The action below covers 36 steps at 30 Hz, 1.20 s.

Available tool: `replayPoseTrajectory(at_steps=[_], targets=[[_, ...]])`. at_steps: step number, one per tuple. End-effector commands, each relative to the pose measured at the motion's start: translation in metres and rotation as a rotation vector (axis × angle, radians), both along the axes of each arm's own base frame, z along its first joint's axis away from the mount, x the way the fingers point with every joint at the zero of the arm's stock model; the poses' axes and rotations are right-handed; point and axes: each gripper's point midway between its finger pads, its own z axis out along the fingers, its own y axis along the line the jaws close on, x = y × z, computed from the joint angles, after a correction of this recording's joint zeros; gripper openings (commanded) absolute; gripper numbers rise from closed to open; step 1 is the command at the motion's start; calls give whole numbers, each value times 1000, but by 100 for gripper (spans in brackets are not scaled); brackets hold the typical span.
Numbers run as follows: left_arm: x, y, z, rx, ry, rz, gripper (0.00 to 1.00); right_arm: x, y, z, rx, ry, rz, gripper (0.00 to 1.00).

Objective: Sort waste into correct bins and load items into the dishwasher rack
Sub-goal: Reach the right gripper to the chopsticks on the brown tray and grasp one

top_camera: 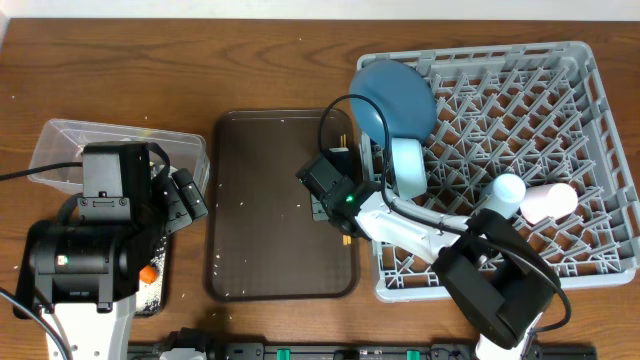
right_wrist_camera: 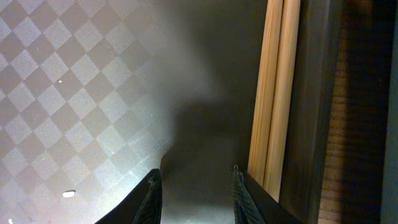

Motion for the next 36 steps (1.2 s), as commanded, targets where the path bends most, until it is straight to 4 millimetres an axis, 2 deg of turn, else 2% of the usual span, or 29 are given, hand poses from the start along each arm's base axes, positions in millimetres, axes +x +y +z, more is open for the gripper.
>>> replayPoseTrajectory(at_steps=[1, 5, 8, 11, 19, 25, 29, 36], targets=[[0, 4, 2, 6, -6, 20, 98, 2, -2, -7, 1, 21, -26, 34], [0, 4, 2, 6, -6, 20, 98, 5, 7, 5, 3, -7, 46, 42], [0, 4, 2, 6, -6, 20, 98, 7, 8, 22, -22, -41, 71, 42], [0, 4, 2, 6, -6, 20, 98, 7, 4, 27, -50, -60, 60, 42], [0, 4, 2, 6, -6, 20, 98, 5, -9, 21, -69, -28, -12, 42], [0, 4, 2, 6, -6, 20, 98, 2, -4, 8, -53, 3, -15, 43], [0, 4, 2, 6, -6, 20, 98, 2, 1, 2, -38, 14, -3, 33], [0, 4, 2, 6, -6, 20, 98, -2, -2, -7, -40, 50, -26, 26]])
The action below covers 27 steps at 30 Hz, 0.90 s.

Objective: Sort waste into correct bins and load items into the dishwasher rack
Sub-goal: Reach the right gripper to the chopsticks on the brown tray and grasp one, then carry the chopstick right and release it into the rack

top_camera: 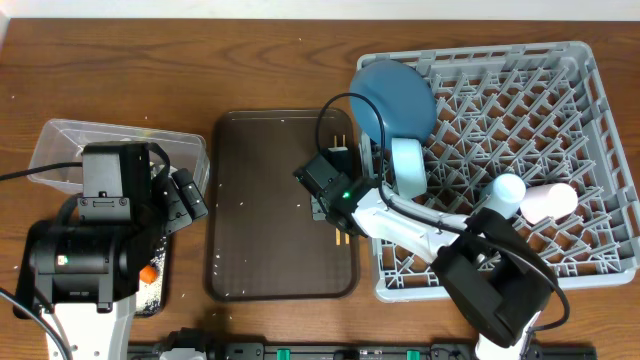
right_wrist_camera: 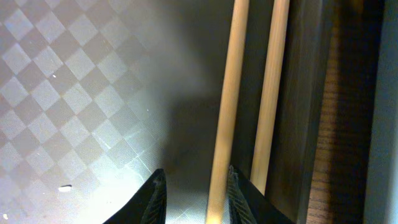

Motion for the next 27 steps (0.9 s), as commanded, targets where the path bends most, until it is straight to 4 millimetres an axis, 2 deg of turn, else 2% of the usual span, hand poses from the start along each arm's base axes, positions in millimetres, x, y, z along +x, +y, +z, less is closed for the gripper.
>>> replayPoseTrajectory(at_steps=[1, 4, 5, 6, 10, 13, 16, 21, 24, 27], targets=[[0, 3, 2, 6, -6, 20, 98, 0, -1, -12, 2, 33, -40, 26], [0, 3, 2, 6, -6, 20, 98, 1, -4, -20, 10, 54, -70, 20], [0, 3, 2, 6, -6, 20, 98, 2, -4, -20, 16, 58, -71, 14], [0, 3, 2, 6, -6, 20, 98, 3, -4, -20, 23, 62, -72, 1], [0, 3, 2, 6, -6, 20, 98, 9, 2, -13, 23, 39, -16, 1], [0, 3, 2, 6, -6, 20, 98, 9, 18, 6, 29, 26, 99, 1], [0, 3, 2, 6, -6, 20, 98, 6, 32, 38, 29, -6, 219, 1], [0, 3, 2, 6, -6, 20, 98, -4, 52, 119, 86, -113, 394, 1], [0, 3, 2, 6, -6, 20, 98, -4, 40, 166, 132, -182, 376, 1], [0, 3, 2, 6, -6, 20, 98, 1, 3, 204, 147, -231, 318, 1]])
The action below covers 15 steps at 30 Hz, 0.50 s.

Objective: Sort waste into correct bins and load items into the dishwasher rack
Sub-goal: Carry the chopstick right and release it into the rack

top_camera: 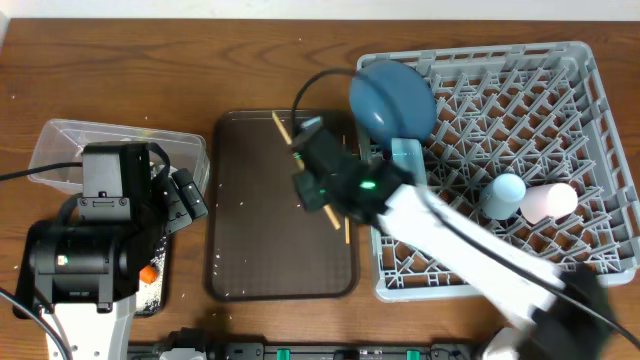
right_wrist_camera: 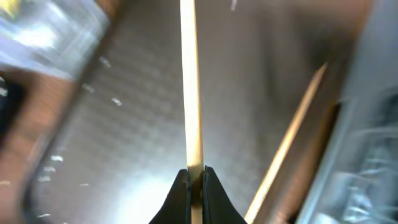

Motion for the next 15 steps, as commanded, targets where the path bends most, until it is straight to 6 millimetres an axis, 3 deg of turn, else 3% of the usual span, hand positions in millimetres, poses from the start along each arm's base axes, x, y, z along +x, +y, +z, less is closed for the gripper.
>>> replayPoseTrajectory(at_steps=[1, 4, 7, 12, 15], targets=[[0, 4, 2, 6, -7, 20, 98, 14, -41, 47, 23, -80, -42, 1], [0, 4, 2, 6, -7, 20, 98, 24, -98, 65, 6, -84, -159, 1], [0, 4, 2, 6, -7, 20, 98, 34, -160, 71, -46, -77, -268, 1], [0, 4, 2, 6, -7, 20, 98, 44, -244, 53, -146, -1, -400, 1], [0, 4, 2, 6, -7, 20, 98, 46, -269, 36, -176, 52, -408, 1]])
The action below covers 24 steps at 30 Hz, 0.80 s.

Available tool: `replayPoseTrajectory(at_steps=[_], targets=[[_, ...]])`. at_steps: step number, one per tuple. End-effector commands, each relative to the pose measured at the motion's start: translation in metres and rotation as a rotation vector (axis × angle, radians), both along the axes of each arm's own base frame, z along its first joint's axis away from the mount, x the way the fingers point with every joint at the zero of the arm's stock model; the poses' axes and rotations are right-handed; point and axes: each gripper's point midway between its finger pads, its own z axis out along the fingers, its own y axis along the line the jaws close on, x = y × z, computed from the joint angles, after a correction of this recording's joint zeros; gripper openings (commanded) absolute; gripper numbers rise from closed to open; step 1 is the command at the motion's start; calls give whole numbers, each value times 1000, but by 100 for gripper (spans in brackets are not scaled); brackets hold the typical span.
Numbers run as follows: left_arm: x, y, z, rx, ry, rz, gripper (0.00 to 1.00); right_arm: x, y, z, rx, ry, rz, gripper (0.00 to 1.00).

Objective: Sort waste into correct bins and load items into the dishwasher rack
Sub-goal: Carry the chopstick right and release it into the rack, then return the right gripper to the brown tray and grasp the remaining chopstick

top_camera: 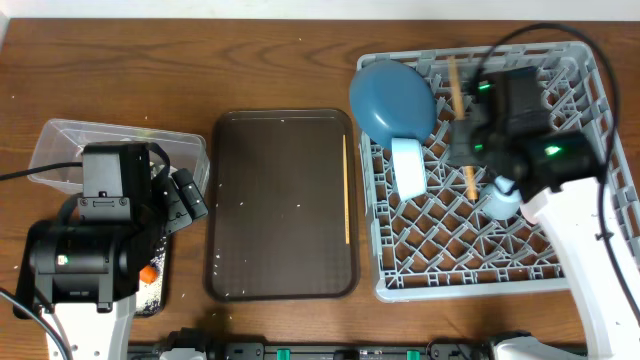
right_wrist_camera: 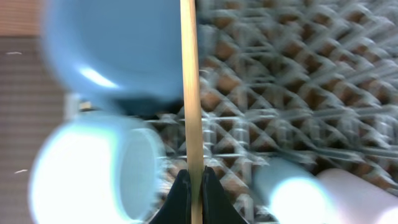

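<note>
My right gripper (top_camera: 466, 132) (right_wrist_camera: 193, 186) is shut on a wooden chopstick (top_camera: 460, 120) (right_wrist_camera: 189, 93) and holds it above the grey dishwasher rack (top_camera: 580, 270). Under the stick are a blue bowl (top_camera: 392, 98) (right_wrist_camera: 118, 50) and a light blue cup (top_camera: 408, 165) (right_wrist_camera: 93, 168). A second chopstick (top_camera: 346, 190) lies along the right side of the brown tray (top_camera: 270, 200). My left gripper (top_camera: 185, 195) hangs over the bins at the left; whether its fingers are apart cannot be told.
In the rack there is also another light blue cup (top_camera: 500, 195) (right_wrist_camera: 286, 193) and a pink cup (right_wrist_camera: 357, 199). A clear container (top_camera: 110, 150) and a black bin (top_camera: 150, 285) holding an orange scrap stand at the left. Crumbs dot the tray.
My right gripper has moved with its chopstick from above the tray to above the rack, over the bowl and cup. The other chopstick lies on the tray's right side. The left arm is unchanged.
First my right gripper stood open, low on the tray beside two chopsticks at its right edge. Then one chopstick lay between its fingers. Then it was shut on that stick above the tray, and now it holds it over the rack.
</note>
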Motion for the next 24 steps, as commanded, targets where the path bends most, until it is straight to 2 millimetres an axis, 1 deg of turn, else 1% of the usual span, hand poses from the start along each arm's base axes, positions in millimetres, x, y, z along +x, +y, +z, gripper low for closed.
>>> replayPoseTrajectory(at_steps=[1, 3, 7, 10, 13, 15, 17, 19, 21, 24], targets=[[0, 4, 2, 6, -7, 20, 98, 2, -18, -23, -27, 71, 52, 1], [0, 4, 2, 6, -7, 20, 98, 4, -22, -38, -29, 116, 62, 1], [0, 4, 2, 6, -7, 20, 98, 7, -24, -73, -49, 217, 64, 1], [0, 4, 2, 6, -7, 20, 98, 13, -23, -102, -54, 286, 65, 1], [0, 4, 2, 6, -7, 20, 98, 20, -25, -125, -70, 327, 59, 3], [0, 4, 2, 6, -7, 20, 98, 21, -29, -134, -87, 348, 35, 39], [0, 4, 2, 6, -7, 20, 98, 21, -28, -133, -80, 347, 26, 51], [0, 4, 2, 6, -7, 20, 98, 21, -22, -122, -79, 318, 38, 57], [0, 4, 2, 6, -7, 20, 98, 20, -8, -101, -64, 260, 76, 58], [0, 4, 2, 6, -7, 20, 98, 10, 31, -56, -14, 131, 185, 57]])
